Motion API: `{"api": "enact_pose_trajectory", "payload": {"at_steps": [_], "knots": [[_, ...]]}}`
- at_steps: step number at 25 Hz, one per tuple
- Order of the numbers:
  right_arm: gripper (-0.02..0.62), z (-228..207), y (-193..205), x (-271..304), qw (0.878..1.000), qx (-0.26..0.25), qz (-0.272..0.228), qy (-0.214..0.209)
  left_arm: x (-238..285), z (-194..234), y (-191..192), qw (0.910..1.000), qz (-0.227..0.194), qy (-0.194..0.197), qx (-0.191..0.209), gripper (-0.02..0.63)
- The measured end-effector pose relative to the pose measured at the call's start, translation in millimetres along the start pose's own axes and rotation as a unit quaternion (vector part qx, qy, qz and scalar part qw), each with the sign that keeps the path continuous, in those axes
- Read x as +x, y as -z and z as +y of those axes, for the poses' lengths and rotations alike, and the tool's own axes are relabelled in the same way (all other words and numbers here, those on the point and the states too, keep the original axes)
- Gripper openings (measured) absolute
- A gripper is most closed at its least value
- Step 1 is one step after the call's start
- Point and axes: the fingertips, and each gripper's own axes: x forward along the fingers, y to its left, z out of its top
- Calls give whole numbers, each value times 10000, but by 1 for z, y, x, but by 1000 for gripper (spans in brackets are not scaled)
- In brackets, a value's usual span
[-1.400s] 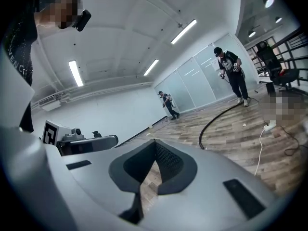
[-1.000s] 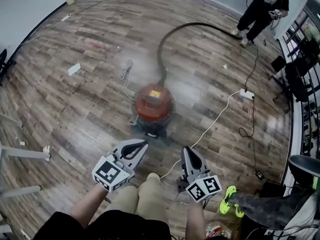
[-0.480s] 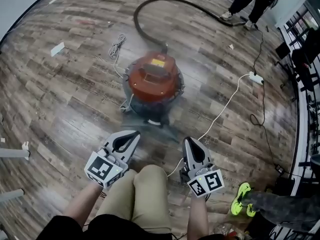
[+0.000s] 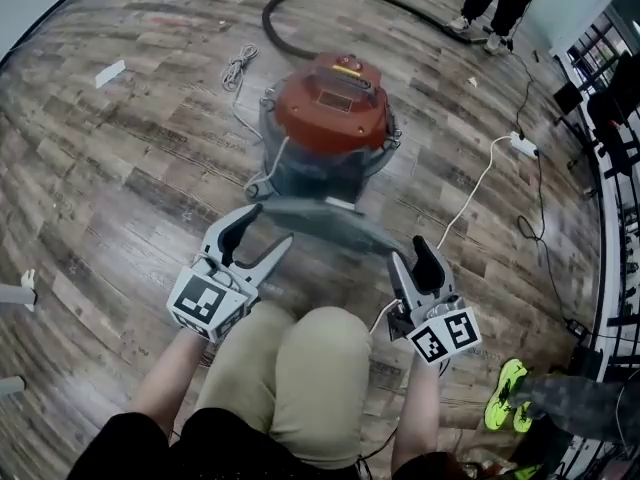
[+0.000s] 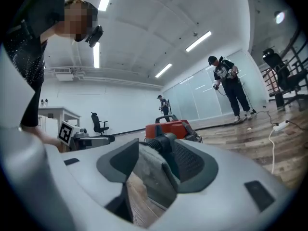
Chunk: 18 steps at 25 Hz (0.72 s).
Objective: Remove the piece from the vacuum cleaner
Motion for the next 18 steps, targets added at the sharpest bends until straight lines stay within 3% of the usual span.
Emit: {"api": "enact_pose_trajectory", "payload": {"at_steps": [3, 6, 9, 10, 11, 12, 14, 18], "knots": [[234, -8, 26, 1, 9987, -148, 368, 323, 1, 25, 20, 9994, 201, -283, 46, 247], [233, -18, 43, 6, 9932, -523, 764, 709, 8, 37, 39, 9960, 642, -289, 548, 247], [229, -10, 41, 11, 9933, -618, 824, 524, 16, 34, 51, 9932, 963, -168, 625, 244], [151, -5, 39, 11, 9931, -690, 848, 416, 15, 34, 51, 9933, 993, -226, 546, 220], [62, 1, 38, 11, 9922, -790, 913, 324, 13, 36, 50, 9933, 1017, -287, 470, 112], [39, 5, 38, 11, 9908, -886, 991, 253, 11, 36, 49, 9933, 1038, -302, 420, 74], [32, 14, 40, 7, 9896, -951, 1062, 169, 6, 29, 48, 9935, 1043, -208, 418, 37], [31, 21, 43, -1, 9937, -667, 866, 263, -4, 15, 48, 9951, 922, -19, 369, 32]]}}
